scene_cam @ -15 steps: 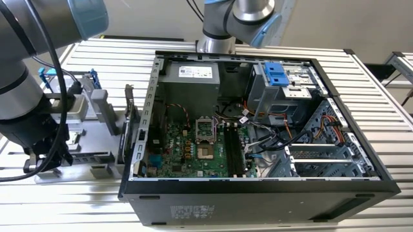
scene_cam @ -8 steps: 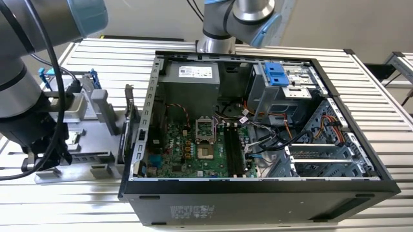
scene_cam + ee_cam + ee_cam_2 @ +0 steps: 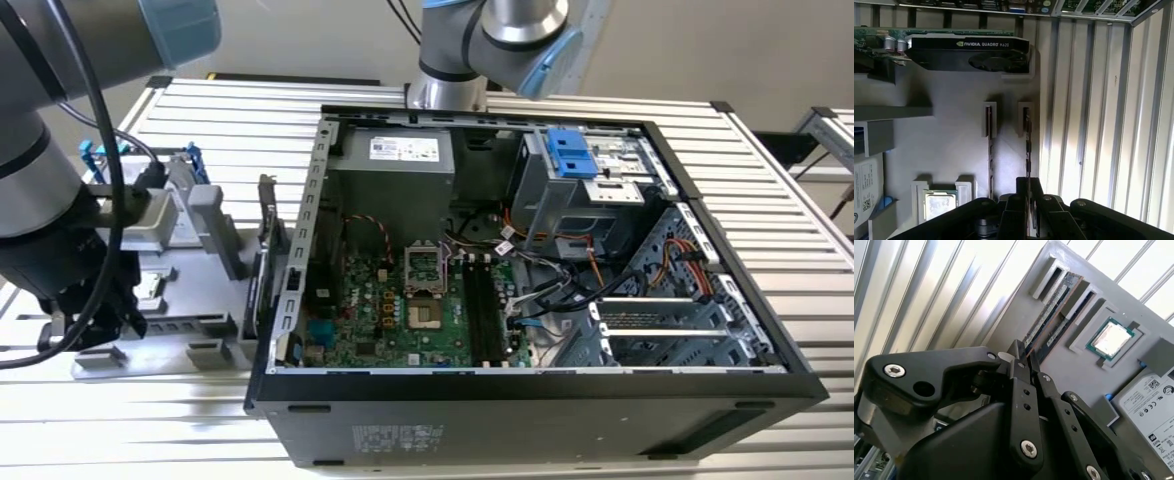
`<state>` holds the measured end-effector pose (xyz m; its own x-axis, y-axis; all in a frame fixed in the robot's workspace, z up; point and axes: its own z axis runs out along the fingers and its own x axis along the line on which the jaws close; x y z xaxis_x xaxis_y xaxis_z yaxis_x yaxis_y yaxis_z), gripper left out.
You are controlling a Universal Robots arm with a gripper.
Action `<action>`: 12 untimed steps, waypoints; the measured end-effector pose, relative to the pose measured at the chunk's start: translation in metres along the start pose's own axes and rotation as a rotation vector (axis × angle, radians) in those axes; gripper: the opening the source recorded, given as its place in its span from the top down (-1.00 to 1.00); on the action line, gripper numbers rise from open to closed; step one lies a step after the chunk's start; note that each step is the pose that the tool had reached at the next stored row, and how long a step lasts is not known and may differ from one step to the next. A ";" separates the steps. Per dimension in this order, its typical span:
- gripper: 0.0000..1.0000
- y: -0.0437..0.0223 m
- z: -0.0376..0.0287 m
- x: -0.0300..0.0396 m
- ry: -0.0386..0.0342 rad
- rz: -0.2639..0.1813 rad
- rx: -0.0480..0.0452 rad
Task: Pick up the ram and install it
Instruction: 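Pick up the ram and move it above insertion slot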
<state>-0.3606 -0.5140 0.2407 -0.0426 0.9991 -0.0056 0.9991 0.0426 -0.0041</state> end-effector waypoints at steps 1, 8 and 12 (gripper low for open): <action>1.00 0.0000 -0.0009 0.0000 -0.0001 0.002 0.0001; 1.00 -0.0001 -0.0058 0.0000 0.0011 0.032 0.0002; 1.00 -0.0001 -0.0089 0.0000 0.0013 0.043 0.0003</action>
<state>-0.3607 -0.5140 0.2496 0.0009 1.0000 -0.0044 1.0000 -0.0009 -0.0041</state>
